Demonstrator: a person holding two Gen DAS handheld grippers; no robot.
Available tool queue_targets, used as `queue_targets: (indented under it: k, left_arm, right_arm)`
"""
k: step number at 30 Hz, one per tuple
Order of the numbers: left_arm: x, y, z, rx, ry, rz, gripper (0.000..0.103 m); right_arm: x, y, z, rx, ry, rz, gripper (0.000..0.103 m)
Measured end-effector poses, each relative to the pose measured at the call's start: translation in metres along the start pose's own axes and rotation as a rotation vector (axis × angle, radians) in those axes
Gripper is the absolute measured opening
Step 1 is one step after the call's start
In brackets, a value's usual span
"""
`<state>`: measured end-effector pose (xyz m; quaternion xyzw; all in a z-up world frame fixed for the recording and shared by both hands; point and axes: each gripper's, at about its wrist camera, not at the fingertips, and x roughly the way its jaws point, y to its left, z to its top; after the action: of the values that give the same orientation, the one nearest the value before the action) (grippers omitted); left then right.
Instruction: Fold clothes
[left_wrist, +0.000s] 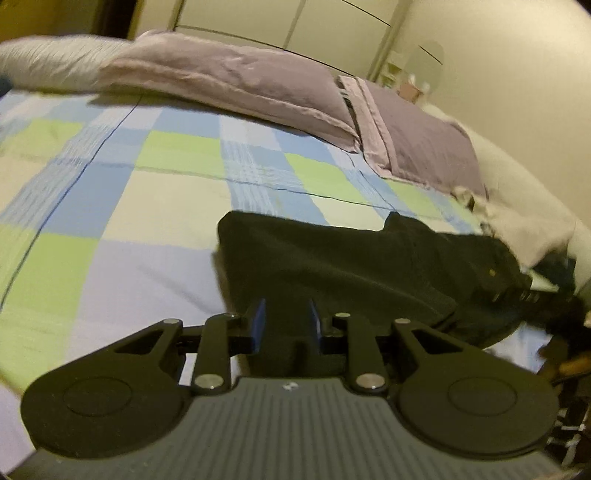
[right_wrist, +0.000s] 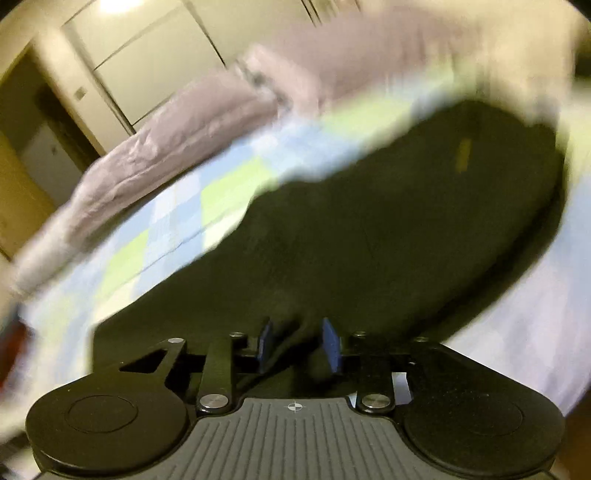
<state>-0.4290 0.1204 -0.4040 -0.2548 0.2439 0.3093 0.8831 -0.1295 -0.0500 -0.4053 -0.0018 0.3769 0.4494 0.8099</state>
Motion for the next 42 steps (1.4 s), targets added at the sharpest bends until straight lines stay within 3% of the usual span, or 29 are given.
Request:
queue_targets:
  k: [1, 5, 8, 11, 12, 14, 16, 19, 23, 26, 32, 36, 39, 42]
  left_arm:
    - [0.004, -0.004, 0.002, 0.024, 0.002, 0.0, 0.019]
    - [0.031, -0.014, 0.003, 0.101, 0.048, 0.019, 0.02]
    - [0.052, -0.018, -0.009, 0.173, 0.111, 0.051, 0.02]
    - [0.051, -0.015, -0.01, 0.164, 0.117, 0.045, 0.02]
    - [0.049, -0.013, -0.004, 0.151, 0.115, 0.053, 0.015]
    - [0.043, -0.009, 0.009, 0.133, 0.082, 0.073, 0.012]
    - [0.042, -0.005, 0.027, 0.111, 0.018, 0.093, 0.012]
    - [0.063, 0.001, 0.049, 0.075, 0.016, 0.078, 0.013]
    - [0.102, 0.0, 0.05, 0.116, 0.065, 0.114, 0.013]
    - [0.118, -0.001, 0.046, 0.136, 0.069, 0.128, 0.014]
    - [0.095, -0.011, 0.045, 0.173, 0.044, 0.151, 0.012]
    - [0.052, -0.021, 0.029, 0.162, 0.021, 0.121, 0.012]
    - [0.045, -0.028, 0.007, 0.161, 0.075, 0.124, 0.012]
    - [0.046, -0.033, -0.01, 0.143, 0.113, 0.141, 0.012]
  right_arm:
    - [-0.006, 0.007, 0.001, -0.069, -0.045, -0.023, 0.034]
    - [0.016, 0.031, -0.003, -0.247, -0.052, 0.139, 0.034]
    - [0.042, 0.044, -0.024, -0.403, 0.014, 0.122, 0.033]
    - [0.057, 0.055, -0.035, -0.521, 0.084, 0.092, 0.033]
    - [0.058, 0.058, -0.031, -0.534, 0.112, 0.084, 0.033]
    - [0.058, 0.056, -0.015, -0.53, 0.169, 0.095, 0.033]
    - [0.046, 0.055, -0.002, -0.53, 0.136, 0.11, 0.034]
    - [0.068, 0.06, 0.018, -0.515, 0.066, 0.118, 0.034]
    - [0.099, 0.067, 0.042, -0.499, -0.016, 0.124, 0.034]
    - [0.132, 0.064, 0.03, -0.55, 0.082, 0.071, 0.033]
    - [0.117, 0.054, 0.027, -0.54, 0.075, 0.065, 0.033]
    - [0.053, 0.038, 0.026, -0.491, 0.001, 0.101, 0.034]
    - [0.02, 0.029, 0.009, -0.493, 0.017, 0.128, 0.034]
    - [0.024, 0.022, -0.015, -0.505, 0.063, 0.088, 0.033]
